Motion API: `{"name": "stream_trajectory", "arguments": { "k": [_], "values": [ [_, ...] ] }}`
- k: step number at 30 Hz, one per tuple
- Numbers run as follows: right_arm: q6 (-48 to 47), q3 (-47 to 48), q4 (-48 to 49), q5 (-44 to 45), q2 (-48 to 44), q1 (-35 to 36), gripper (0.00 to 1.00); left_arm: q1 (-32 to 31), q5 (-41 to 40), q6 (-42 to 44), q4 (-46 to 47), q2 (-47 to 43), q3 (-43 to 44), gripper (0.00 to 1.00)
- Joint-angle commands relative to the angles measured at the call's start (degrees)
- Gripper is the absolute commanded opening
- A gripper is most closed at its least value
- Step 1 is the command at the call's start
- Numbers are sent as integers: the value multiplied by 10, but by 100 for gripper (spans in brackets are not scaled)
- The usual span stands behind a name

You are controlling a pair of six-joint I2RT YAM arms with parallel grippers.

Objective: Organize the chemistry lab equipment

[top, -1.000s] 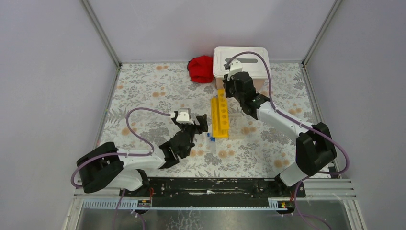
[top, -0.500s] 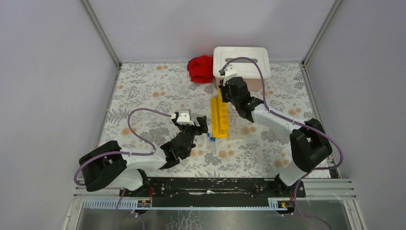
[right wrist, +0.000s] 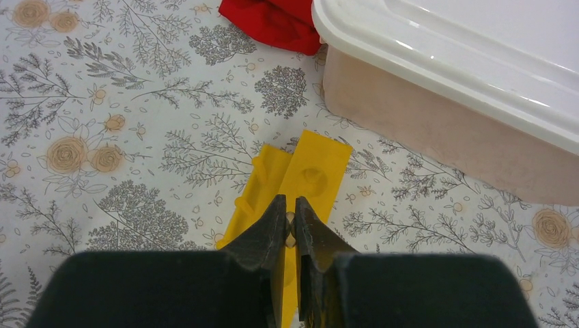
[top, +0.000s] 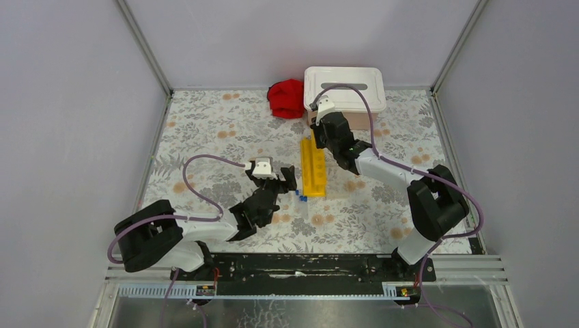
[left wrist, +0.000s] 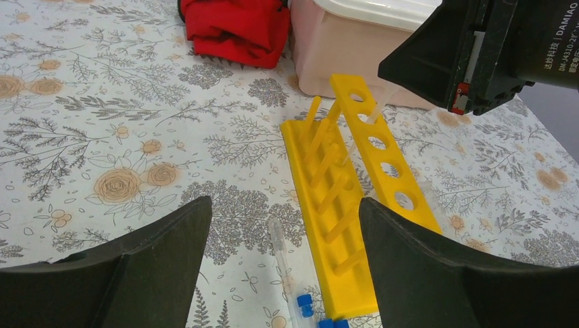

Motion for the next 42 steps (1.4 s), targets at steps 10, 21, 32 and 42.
{"name": "stream_trajectory", "arguments": {
  "k": [10, 21, 32, 42],
  "values": [
    [-10, -17, 39, 19, 2, 6, 9, -4, -18, -18, 28, 13, -8, 87],
    [-8, -17, 37, 19, 5, 7, 41, -4, -16, -22, 19, 25, -2, 93],
    [-5, 8, 25, 38, -27, 7, 50, 16, 20, -61, -117, 39, 64, 97],
    [7, 23, 0, 64, -60, 7, 54, 140, 216, -157, -301, 100, 166, 94]
  ]
}}
